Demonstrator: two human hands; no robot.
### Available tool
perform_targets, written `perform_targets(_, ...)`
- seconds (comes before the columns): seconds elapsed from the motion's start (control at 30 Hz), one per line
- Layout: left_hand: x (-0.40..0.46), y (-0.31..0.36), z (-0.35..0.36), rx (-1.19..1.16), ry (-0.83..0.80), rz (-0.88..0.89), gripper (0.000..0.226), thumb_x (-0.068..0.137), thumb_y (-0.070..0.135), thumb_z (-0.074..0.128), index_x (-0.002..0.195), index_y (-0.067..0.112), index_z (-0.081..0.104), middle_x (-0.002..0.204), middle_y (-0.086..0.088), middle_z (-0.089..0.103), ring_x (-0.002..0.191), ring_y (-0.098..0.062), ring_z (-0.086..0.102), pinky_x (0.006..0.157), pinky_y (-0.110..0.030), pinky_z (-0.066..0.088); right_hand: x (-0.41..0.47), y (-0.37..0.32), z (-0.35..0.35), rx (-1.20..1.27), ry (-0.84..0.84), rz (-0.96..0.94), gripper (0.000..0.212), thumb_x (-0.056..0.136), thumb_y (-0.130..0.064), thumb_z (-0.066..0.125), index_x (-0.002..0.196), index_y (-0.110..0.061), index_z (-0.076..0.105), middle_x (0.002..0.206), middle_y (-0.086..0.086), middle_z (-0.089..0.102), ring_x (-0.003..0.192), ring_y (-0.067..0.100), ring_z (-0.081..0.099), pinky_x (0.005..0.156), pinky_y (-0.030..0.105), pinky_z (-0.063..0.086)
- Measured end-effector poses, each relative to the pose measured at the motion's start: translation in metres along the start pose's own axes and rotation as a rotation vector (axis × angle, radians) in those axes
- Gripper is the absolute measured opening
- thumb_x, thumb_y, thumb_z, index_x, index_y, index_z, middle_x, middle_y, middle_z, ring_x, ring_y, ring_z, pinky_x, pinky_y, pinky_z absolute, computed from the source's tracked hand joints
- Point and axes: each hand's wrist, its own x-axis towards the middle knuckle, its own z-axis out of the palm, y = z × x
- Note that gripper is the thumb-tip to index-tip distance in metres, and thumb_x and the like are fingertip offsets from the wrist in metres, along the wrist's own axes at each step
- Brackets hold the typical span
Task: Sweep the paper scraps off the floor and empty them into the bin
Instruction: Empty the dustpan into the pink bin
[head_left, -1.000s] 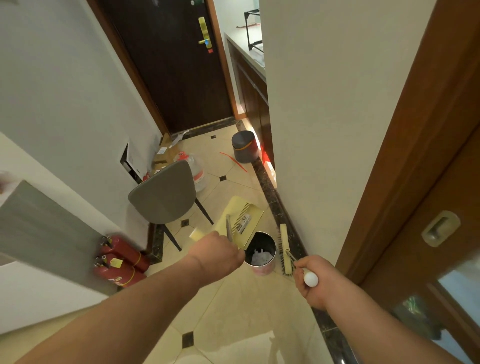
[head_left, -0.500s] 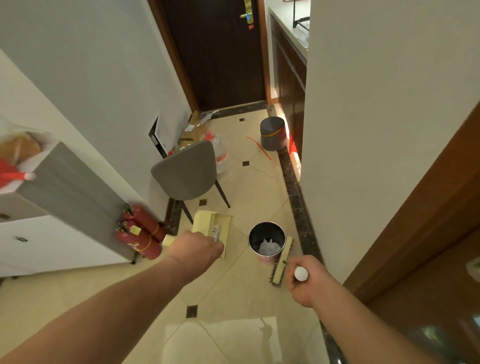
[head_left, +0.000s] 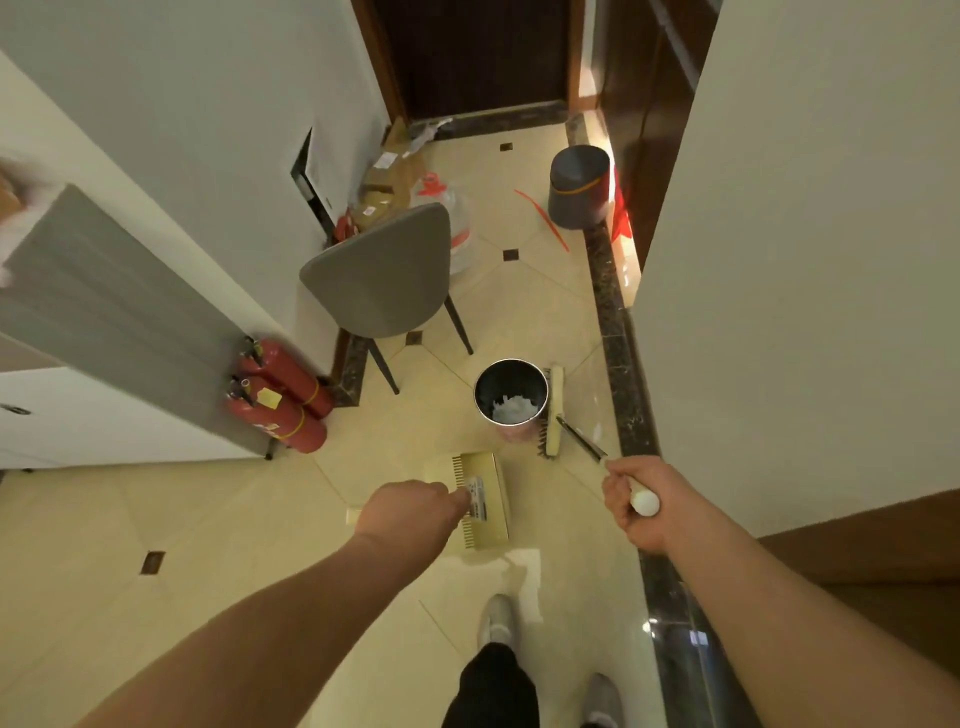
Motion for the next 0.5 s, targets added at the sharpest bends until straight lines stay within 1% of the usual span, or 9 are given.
perform_targets(0.03, 0.012, -0.004, 0.005, -0.029, 0.0, 0.011, 0.023, 0.1, 0.023, 0.053, 0.123, 0.023, 0.05, 0.091, -0.003, 0.061, 0.08, -0.03, 0.064, 0.058, -0.038, 0.046, 0.006, -0.004, 0.001, -0.109, 0.069, -0.02, 0.007, 0.091, -0.006, 0.062, 0.089, -0.007, 0.055, 0.059, 0.005, 0.053, 0.037, 0.008, 0.05, 0.034, 0.015, 0.043)
perform_targets(0.1, 0.034, -0.009, 0.012, -0.084, 0.002, 0.03, 0.019, 0.103, 0.027, 0.05, 0.121, 0.022, 0.05, 0.093, -0.004, 0.061, 0.082, -0.031, 0.064, 0.058, -0.037, 0.041, 0.016, -0.01, 0.003, -0.398, 0.207, -0.094, 0.012, 0.09, -0.003, 0.064, 0.101, -0.001, 0.061, 0.064, 0.011, 0.058, 0.041, 0.012, 0.052, 0.037, 0.019, 0.044)
perform_targets(0.17, 0.056, -0.014, 0.018, -0.127, 0.01, 0.048, 0.018, 0.105, 0.03, 0.046, 0.12, 0.021, 0.05, 0.098, -0.005, 0.063, 0.087, -0.032, 0.064, 0.06, -0.036, 0.04, 0.028, -0.017, 0.007, -0.661, 0.272, -0.149, 0.018, 0.091, -0.002, 0.063, 0.108, 0.004, 0.063, 0.067, 0.014, 0.06, 0.047, 0.017, 0.053, 0.041, 0.025, 0.044)
perform_targets(0.23, 0.076, -0.018, 0.024, -0.146, 0.017, 0.059, 0.019, 0.106, 0.033, 0.044, 0.119, 0.022, 0.049, 0.1, -0.005, 0.063, 0.088, -0.032, 0.065, 0.059, -0.036, 0.038, 0.043, -0.024, 0.01, -0.825, 0.331, -0.167, 0.018, 0.092, -0.001, 0.06, 0.11, 0.005, 0.062, 0.071, 0.016, 0.06, 0.051, 0.019, 0.054, 0.044, 0.027, 0.045)
perform_targets(0.37, 0.108, -0.023, 0.039, -0.188, 0.032, 0.059, 0.02, 0.106, 0.034, 0.044, 0.121, 0.023, 0.049, 0.099, -0.004, 0.063, 0.086, -0.032, 0.064, 0.059, -0.035, 0.037, 0.073, -0.035, 0.014, -0.909, 0.403, -0.152, 0.016, 0.095, -0.002, 0.057, 0.11, 0.002, 0.06, 0.077, 0.018, 0.061, 0.055, 0.02, 0.055, 0.044, 0.025, 0.046)
perform_targets(0.43, 0.121, -0.024, 0.045, -0.214, 0.029, 0.047, 0.021, 0.105, 0.034, 0.045, 0.123, 0.023, 0.049, 0.098, -0.004, 0.063, 0.084, -0.031, 0.064, 0.058, -0.034, 0.038, 0.084, -0.037, 0.012, -0.91, 0.421, -0.11, 0.015, 0.095, -0.005, 0.058, 0.11, 0.0, 0.06, 0.081, 0.019, 0.063, 0.059, 0.021, 0.056, 0.048, 0.028, 0.048)
perform_targets(0.5, 0.132, -0.023, 0.049, -0.228, 0.026, 0.036, 0.02, 0.105, 0.034, 0.046, 0.121, 0.022, 0.049, 0.096, -0.004, 0.062, 0.082, -0.031, 0.064, 0.057, -0.034, 0.038, 0.091, -0.033, 0.007, -0.908, 0.427, -0.05, 0.018, 0.095, -0.007, 0.061, 0.111, 0.0, 0.061, 0.082, 0.018, 0.065, 0.06, 0.02, 0.058, 0.049, 0.029, 0.049)
